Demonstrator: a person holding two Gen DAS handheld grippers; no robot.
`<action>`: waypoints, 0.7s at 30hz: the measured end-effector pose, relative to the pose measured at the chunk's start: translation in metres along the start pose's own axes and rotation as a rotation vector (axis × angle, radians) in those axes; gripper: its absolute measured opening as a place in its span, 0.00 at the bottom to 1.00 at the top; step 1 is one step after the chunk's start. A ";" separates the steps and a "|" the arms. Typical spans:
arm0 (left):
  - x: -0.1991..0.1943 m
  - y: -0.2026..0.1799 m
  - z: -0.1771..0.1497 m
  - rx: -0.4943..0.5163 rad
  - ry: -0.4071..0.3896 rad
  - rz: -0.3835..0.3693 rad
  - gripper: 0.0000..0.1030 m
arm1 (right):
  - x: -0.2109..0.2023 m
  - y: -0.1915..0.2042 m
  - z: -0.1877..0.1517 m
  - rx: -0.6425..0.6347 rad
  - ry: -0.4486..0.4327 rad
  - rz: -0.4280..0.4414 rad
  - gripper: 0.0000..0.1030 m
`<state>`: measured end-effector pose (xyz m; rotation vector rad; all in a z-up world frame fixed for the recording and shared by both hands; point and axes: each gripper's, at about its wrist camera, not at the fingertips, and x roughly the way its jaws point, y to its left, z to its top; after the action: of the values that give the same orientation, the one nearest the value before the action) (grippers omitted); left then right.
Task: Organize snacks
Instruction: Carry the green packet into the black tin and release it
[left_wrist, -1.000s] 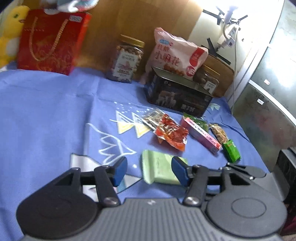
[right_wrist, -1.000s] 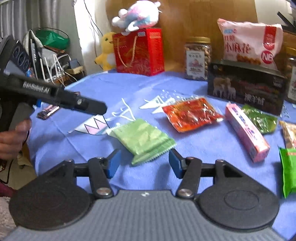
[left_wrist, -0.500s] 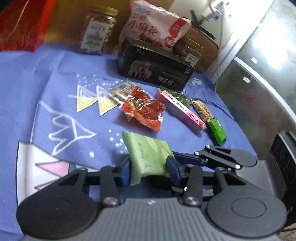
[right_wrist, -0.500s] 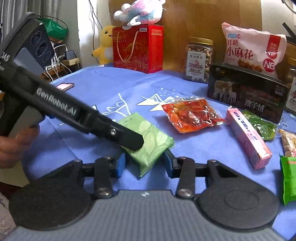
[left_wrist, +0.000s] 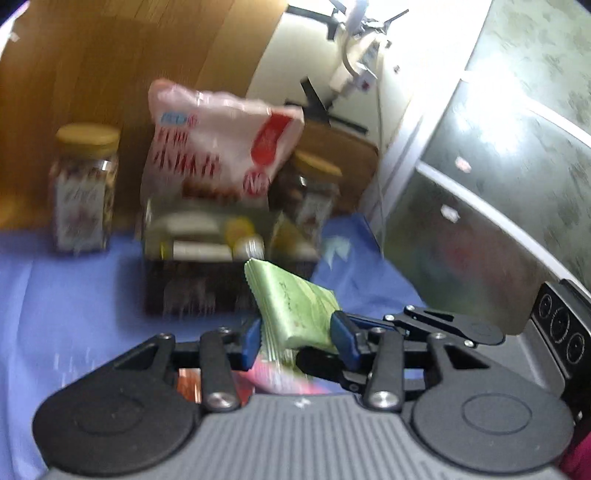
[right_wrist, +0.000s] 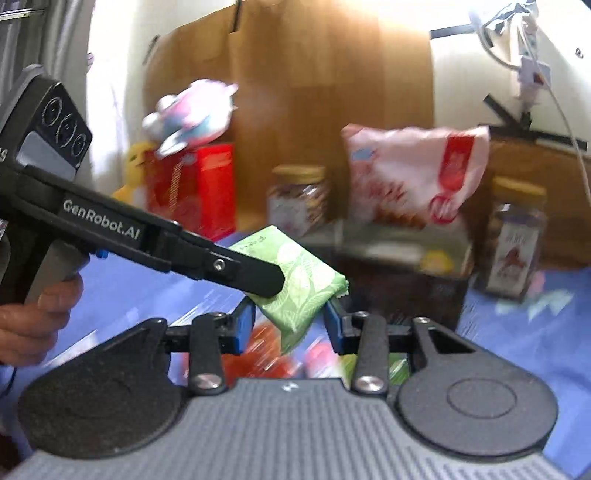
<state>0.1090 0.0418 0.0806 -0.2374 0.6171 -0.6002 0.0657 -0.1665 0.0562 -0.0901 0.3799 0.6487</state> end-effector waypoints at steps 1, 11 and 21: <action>0.010 0.004 0.010 -0.006 -0.011 0.009 0.39 | 0.009 -0.010 0.008 0.002 0.000 -0.003 0.42; 0.092 0.063 0.064 -0.099 -0.006 0.135 0.41 | 0.117 -0.057 0.040 -0.005 0.070 -0.047 0.44; 0.069 0.076 0.049 -0.130 -0.017 0.114 0.49 | 0.104 -0.059 0.036 0.032 0.071 -0.061 0.50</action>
<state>0.2184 0.0641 0.0586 -0.3267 0.6500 -0.4479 0.1884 -0.1469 0.0490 -0.0936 0.4541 0.5798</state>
